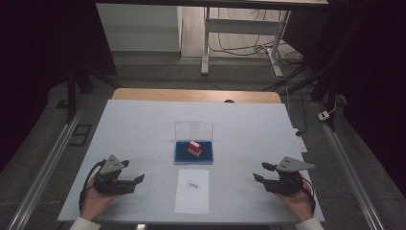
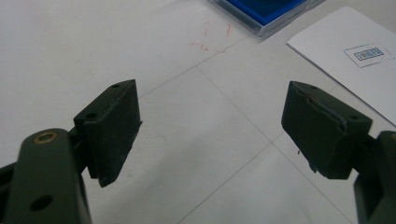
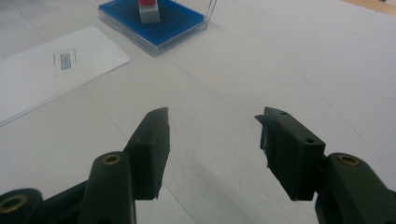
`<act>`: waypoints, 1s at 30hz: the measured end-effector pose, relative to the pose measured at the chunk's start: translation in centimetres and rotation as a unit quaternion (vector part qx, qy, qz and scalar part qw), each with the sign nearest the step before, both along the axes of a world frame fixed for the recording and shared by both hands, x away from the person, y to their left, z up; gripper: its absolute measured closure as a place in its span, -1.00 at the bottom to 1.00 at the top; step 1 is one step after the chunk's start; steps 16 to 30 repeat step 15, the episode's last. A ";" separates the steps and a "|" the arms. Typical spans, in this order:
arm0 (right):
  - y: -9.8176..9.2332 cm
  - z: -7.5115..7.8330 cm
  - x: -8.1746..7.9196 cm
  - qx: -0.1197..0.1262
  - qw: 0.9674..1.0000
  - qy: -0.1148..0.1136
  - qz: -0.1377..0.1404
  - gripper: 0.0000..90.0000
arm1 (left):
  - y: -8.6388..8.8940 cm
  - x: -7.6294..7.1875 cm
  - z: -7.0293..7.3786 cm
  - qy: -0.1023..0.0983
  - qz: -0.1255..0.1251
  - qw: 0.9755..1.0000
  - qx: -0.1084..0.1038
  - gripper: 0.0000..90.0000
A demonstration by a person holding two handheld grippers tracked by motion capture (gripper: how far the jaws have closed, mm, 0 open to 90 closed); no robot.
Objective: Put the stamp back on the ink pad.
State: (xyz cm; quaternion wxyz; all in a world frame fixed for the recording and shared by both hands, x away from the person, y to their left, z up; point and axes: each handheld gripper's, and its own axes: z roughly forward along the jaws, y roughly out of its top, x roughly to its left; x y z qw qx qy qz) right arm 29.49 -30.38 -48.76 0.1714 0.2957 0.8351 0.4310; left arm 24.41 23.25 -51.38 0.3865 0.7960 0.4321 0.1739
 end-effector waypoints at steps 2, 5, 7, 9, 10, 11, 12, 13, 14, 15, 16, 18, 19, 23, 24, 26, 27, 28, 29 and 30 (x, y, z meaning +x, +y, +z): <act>0.1 0.0 0.0 -0.004 1.000 -0.003 0.003 -0.06 | 0.0 0.0 0.0 0.000 0.001 1.000 0.000 -0.55; 0.4 0.0 0.0 -0.004 1.000 -0.004 0.007 -0.06 | 0.0 0.0 0.0 -0.001 0.001 1.000 0.000 -0.56; 0.4 0.0 0.0 -0.008 1.000 -0.003 0.007 -0.06 | 0.1 0.0 0.0 -0.001 0.002 1.000 0.000 -0.56; 0.4 -0.1 0.0 -0.008 1.000 -0.003 0.007 -0.06 | 0.1 0.0 0.0 -0.002 0.001 1.000 0.000 -0.56; 0.4 -0.1 0.0 -0.008 1.000 -0.003 0.004 -0.06 | 0.1 0.0 0.0 -0.002 0.002 1.000 -0.001 -0.56; 0.3 -0.1 0.0 -0.010 1.000 -0.002 0.003 -0.06 | 0.1 0.0 0.0 -0.002 0.002 1.000 0.000 -0.56; 0.3 -0.1 0.1 -0.006 1.000 -0.002 0.004 -0.06 | 0.2 0.0 0.0 -0.002 0.002 1.000 0.000 -0.55; 0.3 -0.1 0.1 -0.007 1.000 -0.001 0.003 -0.06 | 0.2 0.0 0.0 -0.002 0.003 1.000 0.000 -0.56; 0.2 -0.1 0.1 -0.009 1.000 -0.001 0.002 -0.06 | 0.2 0.0 0.0 -0.003 0.004 1.000 0.000 -0.56; 0.2 -0.1 0.1 -0.009 1.000 -0.001 0.003 -0.06 | 0.2 0.0 0.0 -0.003 0.004 1.000 0.000 -0.56; 0.2 -0.1 0.1 -0.009 1.000 -0.001 0.003 -0.06 | 0.2 0.0 0.0 -0.003 0.004 1.000 0.000 -0.56; 0.2 -0.1 0.1 -0.009 1.000 -0.001 0.003 -0.06 | 0.2 0.0 0.0 -0.003 0.004 1.000 0.000 -0.56; 0.2 -0.1 0.1 -0.009 1.000 -0.001 0.003 -0.06 | 0.2 0.0 0.0 -0.003 0.004 1.000 0.000 -0.56; 0.2 -0.1 0.1 -0.009 1.000 -0.001 0.003 -0.06 | 0.2 0.0 0.0 -0.003 0.004 1.000 0.000 -0.56; 0.2 -0.1 0.1 -0.009 1.000 -0.001 0.003 -0.06 | 0.2 0.0 0.0 -0.003 0.004 1.000 0.000 -0.56; 0.2 -0.1 0.1 -0.009 1.000 -0.001 0.003 -0.06 | 0.2 0.0 0.0 -0.003 0.004 1.000 0.000 -0.56; 0.2 -0.1 0.1 -0.009 1.000 -0.001 0.003 -0.06 | 0.2 0.0 0.0 -0.003 0.004 1.000 0.000 -0.56; 0.2 -0.1 0.1 -0.009 1.000 -0.001 0.003 -0.06 | 0.2 0.0 0.0 -0.003 0.004 1.000 0.000 -0.56; 0.2 -0.1 0.1 -0.009 1.000 -0.001 0.003 -0.06 | 0.2 0.0 0.0 -0.003 0.004 1.000 0.000 -0.56; 0.2 -0.1 0.1 -0.009 1.000 -0.001 0.003 -0.06 | 0.2 0.0 0.0 -0.003 0.004 1.000 0.000 -0.56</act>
